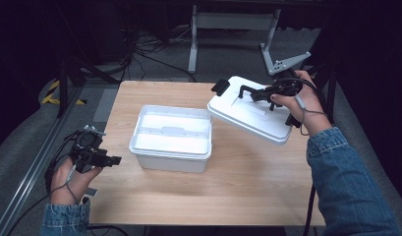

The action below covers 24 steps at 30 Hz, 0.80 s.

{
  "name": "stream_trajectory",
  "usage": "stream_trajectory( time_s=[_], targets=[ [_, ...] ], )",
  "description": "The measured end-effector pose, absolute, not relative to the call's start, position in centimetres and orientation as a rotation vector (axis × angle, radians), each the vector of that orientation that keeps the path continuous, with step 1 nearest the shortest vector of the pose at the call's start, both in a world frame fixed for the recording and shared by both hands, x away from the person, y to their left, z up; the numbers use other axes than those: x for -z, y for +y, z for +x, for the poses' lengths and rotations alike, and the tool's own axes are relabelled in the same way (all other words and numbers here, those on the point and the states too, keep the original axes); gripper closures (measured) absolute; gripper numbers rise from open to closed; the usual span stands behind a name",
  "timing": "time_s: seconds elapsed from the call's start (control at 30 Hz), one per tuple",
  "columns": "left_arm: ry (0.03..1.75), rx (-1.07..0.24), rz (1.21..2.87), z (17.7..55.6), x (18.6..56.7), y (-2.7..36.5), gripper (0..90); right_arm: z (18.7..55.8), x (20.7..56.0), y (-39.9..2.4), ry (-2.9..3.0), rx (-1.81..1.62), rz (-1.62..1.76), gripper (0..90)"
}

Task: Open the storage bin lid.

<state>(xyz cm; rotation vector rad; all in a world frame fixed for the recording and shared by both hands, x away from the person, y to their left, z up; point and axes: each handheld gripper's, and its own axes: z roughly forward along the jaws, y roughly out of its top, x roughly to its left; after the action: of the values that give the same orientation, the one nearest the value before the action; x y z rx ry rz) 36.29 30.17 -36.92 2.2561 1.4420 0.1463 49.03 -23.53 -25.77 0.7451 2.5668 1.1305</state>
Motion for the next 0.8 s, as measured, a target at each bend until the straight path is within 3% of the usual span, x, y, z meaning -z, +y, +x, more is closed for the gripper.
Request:
stream_trajectory(
  time_s=[0.8],
  targets=[
    [1.458,-0.142,2.264,36.2,37.3,30.2,35.4,50.0,34.2,-27.8,2.566,-1.082,0.901,84.5]
  ],
)
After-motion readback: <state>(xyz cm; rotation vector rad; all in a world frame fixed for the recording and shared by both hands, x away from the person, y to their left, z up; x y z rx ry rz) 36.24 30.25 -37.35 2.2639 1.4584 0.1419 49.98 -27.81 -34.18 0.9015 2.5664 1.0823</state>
